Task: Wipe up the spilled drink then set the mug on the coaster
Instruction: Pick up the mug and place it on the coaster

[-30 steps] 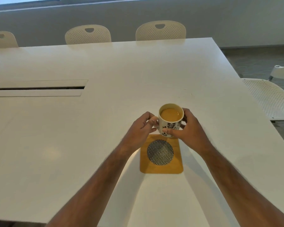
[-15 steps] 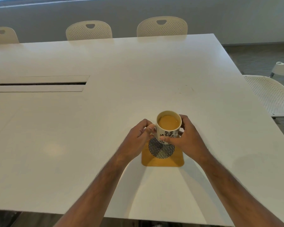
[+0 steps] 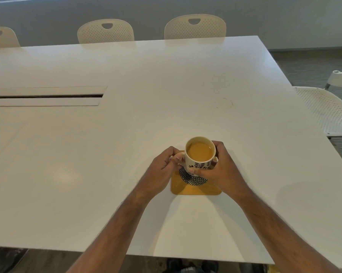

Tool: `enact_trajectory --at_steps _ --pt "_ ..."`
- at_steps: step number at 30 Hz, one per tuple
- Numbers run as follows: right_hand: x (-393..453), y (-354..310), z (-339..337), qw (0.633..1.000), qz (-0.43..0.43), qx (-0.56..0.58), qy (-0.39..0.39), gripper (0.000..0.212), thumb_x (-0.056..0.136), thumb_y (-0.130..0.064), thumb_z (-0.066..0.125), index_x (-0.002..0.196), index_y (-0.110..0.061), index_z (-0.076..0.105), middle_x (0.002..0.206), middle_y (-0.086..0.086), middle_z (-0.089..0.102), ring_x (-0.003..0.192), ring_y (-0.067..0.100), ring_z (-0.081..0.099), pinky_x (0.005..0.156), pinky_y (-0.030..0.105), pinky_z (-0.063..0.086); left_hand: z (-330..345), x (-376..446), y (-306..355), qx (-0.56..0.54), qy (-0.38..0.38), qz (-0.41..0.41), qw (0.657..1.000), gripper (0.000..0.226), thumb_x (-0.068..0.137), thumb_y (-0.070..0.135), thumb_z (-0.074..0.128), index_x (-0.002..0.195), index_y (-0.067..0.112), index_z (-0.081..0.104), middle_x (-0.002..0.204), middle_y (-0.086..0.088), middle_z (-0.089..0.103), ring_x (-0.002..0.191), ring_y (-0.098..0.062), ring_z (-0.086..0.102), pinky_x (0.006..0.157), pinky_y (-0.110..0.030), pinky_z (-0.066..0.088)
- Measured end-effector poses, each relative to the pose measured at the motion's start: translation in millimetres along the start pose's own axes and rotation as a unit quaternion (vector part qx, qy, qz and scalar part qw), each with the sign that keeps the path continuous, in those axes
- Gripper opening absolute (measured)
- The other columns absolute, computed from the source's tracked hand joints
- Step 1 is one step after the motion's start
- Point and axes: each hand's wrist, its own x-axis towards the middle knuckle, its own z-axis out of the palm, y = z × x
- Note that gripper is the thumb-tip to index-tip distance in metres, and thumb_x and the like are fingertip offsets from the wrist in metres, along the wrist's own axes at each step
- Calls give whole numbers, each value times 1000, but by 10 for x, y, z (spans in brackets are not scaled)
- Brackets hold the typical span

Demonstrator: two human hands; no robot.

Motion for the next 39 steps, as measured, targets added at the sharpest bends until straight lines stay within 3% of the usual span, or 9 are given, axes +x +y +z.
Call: enact_trajectory --at_steps 11,20,25,29,32,34,39 --pt "-62 15 52 1000 0 -14 -6 93 55 -64 96 129 -49 42 127 -33 56 118 -11 56 94 36 61 -15 -76 -68 18 1 -10 1000 26 113 26 46 106 9 64 110 -3 74 112 -22 70 94 -34 61" --pt "-63 41 55 1000 4 -16 -8 95 54 -65 95 131 -47 43 128 -28 58 121 1 60 95 40 60 -18 -96 -144 22 3 -18 1000 26 113 28 46 107 9 63 108 -7 74 111 -28 70 100 -48 59" --pt "-70 36 66 1000 -4 -28 -4 94 53 -67 95 130 -50 42 127 -31 57 119 -8 58 92 34 61 -25 -108 -194 33 11 -24 999 29 112 35 46 108 13 63 109 -7 74 112 -31 69 101 -60 56" --pt "-74 38 70 1000 -1 -28 -7 94 53 -66 95 130 -51 42 127 -32 57 117 -9 58 90 33 62 -33 -110 -198 31 10 -26 999 27 112 34 46 107 14 64 108 -3 75 112 -27 70 102 -58 56" --pt "-87 51 72 1000 2 -13 -13 94 53 -67 95 130 -51 43 128 -29 59 118 -6 60 91 35 62 -29 -105 -204 44 17 -24 999 29 111 38 47 107 14 64 107 -10 72 109 -36 67 99 -64 54" --pt "-83 70 68 1000 10 -3 -25 96 53 -67 95 132 -51 43 130 -26 60 121 0 62 94 39 61 -24 -102 -206 58 26 -21 998 29 109 42 49 106 19 66 105 -7 73 107 -32 68 98 -60 55" --pt "-84 147 -34 997 22 24 -65 94 62 -53 96 139 -47 43 138 -22 59 132 7 57 104 41 55 -33 -111 -214 74 59 6 995 16 109 40 55 102 30 65 105 8 73 105 -8 70 79 -20 57"
